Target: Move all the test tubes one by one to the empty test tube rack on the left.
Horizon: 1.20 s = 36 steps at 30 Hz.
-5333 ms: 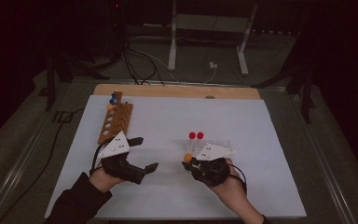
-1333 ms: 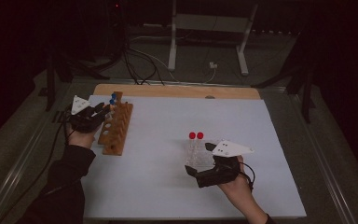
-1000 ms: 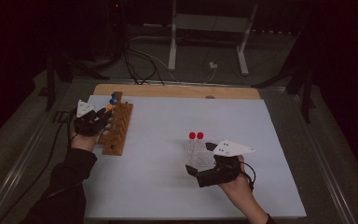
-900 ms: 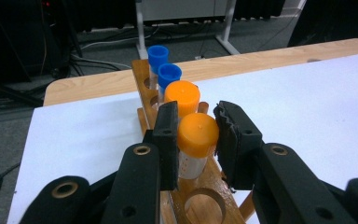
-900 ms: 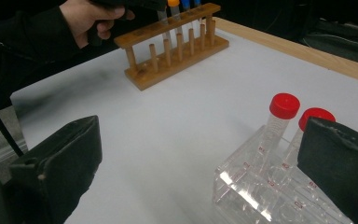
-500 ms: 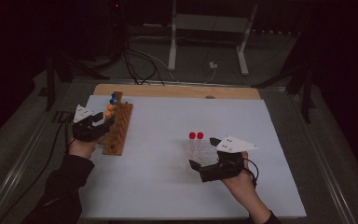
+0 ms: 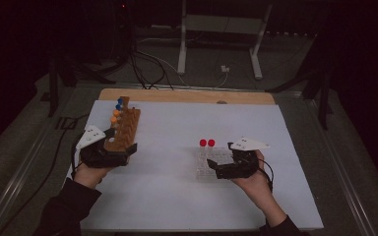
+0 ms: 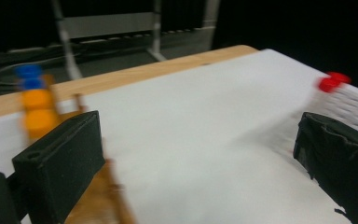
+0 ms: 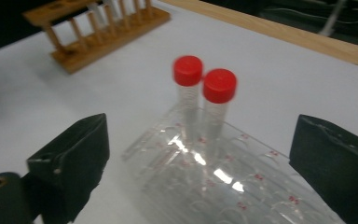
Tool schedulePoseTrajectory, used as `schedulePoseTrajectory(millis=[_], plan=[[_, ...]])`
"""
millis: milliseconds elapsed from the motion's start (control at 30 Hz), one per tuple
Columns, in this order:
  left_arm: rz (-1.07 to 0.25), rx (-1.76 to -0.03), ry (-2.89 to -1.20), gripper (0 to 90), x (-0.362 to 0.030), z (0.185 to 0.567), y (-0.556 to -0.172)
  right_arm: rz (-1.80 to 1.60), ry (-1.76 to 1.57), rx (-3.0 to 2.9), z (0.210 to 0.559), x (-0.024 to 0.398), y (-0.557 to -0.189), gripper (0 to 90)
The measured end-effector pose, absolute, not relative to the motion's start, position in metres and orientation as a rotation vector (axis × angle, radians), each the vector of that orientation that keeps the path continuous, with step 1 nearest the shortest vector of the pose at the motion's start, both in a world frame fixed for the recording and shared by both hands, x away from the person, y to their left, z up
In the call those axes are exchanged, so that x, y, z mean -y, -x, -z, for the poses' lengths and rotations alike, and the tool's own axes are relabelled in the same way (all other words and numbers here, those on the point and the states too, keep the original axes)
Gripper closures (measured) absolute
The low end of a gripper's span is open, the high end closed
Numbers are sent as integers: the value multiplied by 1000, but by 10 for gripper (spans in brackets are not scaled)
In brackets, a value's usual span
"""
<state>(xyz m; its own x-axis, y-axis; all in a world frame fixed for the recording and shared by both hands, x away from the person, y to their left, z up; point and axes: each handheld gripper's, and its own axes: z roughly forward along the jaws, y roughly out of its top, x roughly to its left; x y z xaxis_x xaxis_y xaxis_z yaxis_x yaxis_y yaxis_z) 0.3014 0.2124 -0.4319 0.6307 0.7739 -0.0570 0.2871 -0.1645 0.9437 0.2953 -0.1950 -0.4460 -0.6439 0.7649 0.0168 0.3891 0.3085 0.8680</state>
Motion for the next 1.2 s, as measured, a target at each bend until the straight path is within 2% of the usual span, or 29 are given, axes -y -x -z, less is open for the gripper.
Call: schedulePoseTrajectory(millis=[200,333,533,833,1200], plan=[[-476,-787,-1770,22,-194,436,-294,-1234,-1087,-2159,456,192,-306,328],[-449,-761,-1799,22,-186,439,-292,-1194,-1097,-2175,461,189,-315,468],[-435,-733,-1848,22,-178,444,-289,-1122,-1077,-2227,469,181,-324,610],[-427,-726,-1856,23,-175,446,-289,-1093,-1064,-2253,472,174,-332,737],[-422,-730,-1861,23,-175,446,-290,-1125,-989,-2206,459,177,-322,747]])
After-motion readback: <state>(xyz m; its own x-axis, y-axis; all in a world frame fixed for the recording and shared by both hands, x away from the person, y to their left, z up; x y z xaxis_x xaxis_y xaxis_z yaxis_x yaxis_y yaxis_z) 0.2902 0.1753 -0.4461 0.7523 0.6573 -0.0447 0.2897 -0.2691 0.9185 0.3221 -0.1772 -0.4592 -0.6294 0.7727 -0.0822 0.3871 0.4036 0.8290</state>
